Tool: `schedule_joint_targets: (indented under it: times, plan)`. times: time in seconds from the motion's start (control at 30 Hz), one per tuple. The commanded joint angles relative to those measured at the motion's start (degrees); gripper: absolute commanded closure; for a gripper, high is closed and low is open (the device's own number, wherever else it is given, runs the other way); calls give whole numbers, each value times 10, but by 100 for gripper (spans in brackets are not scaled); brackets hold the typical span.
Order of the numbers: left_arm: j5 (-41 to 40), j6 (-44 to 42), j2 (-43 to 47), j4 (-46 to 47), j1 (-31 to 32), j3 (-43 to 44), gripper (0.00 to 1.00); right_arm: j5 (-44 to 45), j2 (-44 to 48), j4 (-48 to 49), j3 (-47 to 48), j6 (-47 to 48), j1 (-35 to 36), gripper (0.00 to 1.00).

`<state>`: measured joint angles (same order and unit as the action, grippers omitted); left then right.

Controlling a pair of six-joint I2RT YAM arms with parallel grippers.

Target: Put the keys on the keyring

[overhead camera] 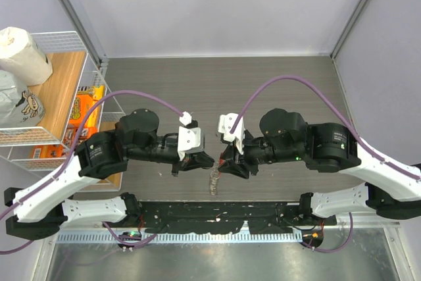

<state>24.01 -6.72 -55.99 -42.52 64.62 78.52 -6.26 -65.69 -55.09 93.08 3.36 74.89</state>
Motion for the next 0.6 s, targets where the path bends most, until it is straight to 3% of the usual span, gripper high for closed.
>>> schedule_joint_targets:
  times: [0.0,0.3,0.37,0.47,0.57]
  plan:
    - [6,-6,16,16,0,23,100,4,-8,26,-5,9,2,60]
    - [6,-6,18,16,0,22,100,-6,-13,38,-6,9,2,66]
    - [6,-4,20,17,0,20,100,-7,-14,38,-7,10,2,74]
    - [6,-6,20,18,0,20,100,-7,-15,35,-7,11,2,94]
    - [5,-6,21,20,0,20,100,-8,-8,38,-15,13,2,94]
